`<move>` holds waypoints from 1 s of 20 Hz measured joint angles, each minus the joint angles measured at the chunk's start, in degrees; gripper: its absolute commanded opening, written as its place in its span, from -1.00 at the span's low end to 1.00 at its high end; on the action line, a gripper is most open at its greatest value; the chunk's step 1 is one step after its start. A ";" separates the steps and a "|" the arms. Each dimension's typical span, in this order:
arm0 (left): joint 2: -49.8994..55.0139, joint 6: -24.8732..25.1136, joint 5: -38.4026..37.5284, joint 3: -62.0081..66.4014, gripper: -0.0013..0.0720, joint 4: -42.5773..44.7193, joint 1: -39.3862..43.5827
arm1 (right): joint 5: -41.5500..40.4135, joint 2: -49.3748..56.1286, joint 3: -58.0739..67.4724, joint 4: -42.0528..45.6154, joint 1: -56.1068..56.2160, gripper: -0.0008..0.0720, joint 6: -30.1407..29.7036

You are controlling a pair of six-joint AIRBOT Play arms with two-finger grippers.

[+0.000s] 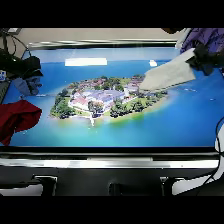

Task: Fold the clothes and pants, and hang the long-sleeved shirts on hangers.

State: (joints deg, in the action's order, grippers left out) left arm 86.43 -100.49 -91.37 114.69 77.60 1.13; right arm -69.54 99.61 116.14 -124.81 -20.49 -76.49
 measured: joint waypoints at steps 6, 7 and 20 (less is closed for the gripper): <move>-0.02 0.00 -0.15 0.00 -0.90 0.00 0.00 | -4.15 -1.60 0.39 9.42 -10.23 -0.88 3.13; -0.02 0.00 -0.20 0.00 -0.90 0.02 0.00 | -5.27 -1.92 -0.44 11.15 -12.04 -0.88 3.52; -0.02 0.00 -0.61 0.00 -0.90 0.02 0.00 | -2.43 -20.37 -42.16 26.95 -28.33 -0.87 4.15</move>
State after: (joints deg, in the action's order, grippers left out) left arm 86.41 -100.49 -91.98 114.69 77.62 1.13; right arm -71.96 79.24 73.97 -97.86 -48.82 -72.34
